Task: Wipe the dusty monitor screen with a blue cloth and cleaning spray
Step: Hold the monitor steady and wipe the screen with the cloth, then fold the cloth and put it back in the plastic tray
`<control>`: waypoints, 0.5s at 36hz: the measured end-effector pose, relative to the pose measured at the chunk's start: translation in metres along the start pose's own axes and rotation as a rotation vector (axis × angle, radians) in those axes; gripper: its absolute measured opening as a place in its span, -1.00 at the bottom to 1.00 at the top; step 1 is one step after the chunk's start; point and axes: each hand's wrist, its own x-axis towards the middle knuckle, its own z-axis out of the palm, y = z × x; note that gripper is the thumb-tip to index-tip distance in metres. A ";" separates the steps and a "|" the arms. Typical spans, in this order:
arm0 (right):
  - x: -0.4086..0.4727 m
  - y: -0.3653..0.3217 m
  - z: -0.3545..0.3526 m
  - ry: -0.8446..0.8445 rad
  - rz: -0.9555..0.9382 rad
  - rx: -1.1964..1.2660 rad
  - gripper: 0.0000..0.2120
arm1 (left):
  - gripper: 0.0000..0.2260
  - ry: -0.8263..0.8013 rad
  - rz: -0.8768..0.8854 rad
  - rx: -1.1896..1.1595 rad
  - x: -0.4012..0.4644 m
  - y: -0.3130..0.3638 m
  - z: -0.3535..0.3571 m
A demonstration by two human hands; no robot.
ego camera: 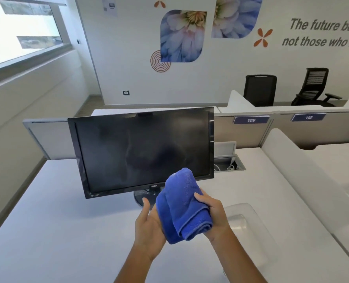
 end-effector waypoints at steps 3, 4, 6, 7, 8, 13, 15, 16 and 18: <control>-0.009 -0.022 -0.017 -0.015 -0.037 -0.108 -0.50 | -0.28 -0.011 0.031 0.042 0.006 -0.011 0.015; -0.012 -0.029 -0.022 -0.009 -0.044 -0.173 -0.48 | -0.30 -0.023 0.044 0.071 0.008 -0.015 0.022; -0.017 -0.041 -0.031 0.025 -0.058 -0.283 -0.47 | -0.38 -0.049 0.062 0.152 0.013 -0.022 0.039; -0.020 -0.047 -0.036 0.055 -0.066 -0.318 -0.48 | -0.46 -0.050 0.064 0.212 0.015 -0.027 0.047; -0.022 -0.052 -0.042 0.087 -0.072 -0.345 -0.49 | -0.53 -0.079 0.080 0.282 0.016 -0.032 0.052; -0.037 -0.078 -0.073 0.179 -0.062 -0.423 -0.49 | -0.31 -0.103 0.070 0.433 0.026 -0.064 0.085; -0.041 -0.087 -0.088 0.234 -0.054 -0.493 -0.52 | -0.19 -0.107 0.074 0.450 0.028 -0.077 0.100; -0.043 -0.091 -0.097 0.264 -0.047 -0.533 -0.55 | -0.18 -0.113 0.067 0.461 0.030 -0.084 0.108; -0.046 -0.098 -0.114 0.306 -0.028 -0.606 -0.59 | -0.17 -0.128 0.035 0.493 0.033 -0.098 0.120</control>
